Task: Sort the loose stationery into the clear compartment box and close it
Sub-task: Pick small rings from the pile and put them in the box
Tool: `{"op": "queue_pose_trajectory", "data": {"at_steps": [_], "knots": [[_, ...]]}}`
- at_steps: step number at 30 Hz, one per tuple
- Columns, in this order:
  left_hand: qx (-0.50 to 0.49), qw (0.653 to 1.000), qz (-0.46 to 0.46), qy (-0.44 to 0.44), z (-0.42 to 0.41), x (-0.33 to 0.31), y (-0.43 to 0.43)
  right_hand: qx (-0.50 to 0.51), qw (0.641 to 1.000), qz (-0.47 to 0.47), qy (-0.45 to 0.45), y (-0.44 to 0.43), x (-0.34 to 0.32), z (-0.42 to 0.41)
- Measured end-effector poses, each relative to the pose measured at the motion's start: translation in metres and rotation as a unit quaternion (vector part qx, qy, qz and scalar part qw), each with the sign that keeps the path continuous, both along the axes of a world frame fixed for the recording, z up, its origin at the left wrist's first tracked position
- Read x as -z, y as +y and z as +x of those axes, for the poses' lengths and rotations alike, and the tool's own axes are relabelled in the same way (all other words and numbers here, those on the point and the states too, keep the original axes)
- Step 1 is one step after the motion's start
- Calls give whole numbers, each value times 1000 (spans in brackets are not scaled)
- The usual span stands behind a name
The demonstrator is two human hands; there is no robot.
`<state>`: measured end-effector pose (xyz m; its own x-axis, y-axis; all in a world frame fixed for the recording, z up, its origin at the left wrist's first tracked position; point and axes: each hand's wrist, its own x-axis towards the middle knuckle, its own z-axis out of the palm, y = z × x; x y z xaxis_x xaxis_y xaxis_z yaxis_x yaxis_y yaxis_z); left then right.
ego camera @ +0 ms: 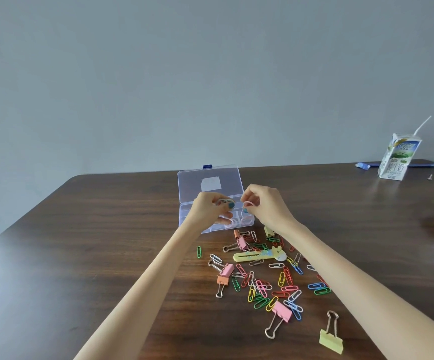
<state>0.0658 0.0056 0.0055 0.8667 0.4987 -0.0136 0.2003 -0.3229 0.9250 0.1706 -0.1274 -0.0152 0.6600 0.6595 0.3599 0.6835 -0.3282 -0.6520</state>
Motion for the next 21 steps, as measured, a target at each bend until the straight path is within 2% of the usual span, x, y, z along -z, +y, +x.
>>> {"op": "queue_pose_trajectory", "data": {"at_steps": [9, 13, 15, 19, 21], "knots": [[18, 1000, 7, -14, -5, 1, 4, -3, 1000, -13, -10, -1, 6, 3], [2, 999, 19, -31, -5, 0, 0, 11, 1000, 19, 14, -6, 4, 6], [-13, 999, 28, -40, -6, 0, -2, 10, 999, 24, 35, -11, 0, 9], [-39, 997, 55, -47, -6, 1, -3, -58, 988, 36, 142, -21, -13, 10], [-48, 995, 67, -48, -6, 3, -3, -84, 984, 13, 153, -23, -15, 6]]}}
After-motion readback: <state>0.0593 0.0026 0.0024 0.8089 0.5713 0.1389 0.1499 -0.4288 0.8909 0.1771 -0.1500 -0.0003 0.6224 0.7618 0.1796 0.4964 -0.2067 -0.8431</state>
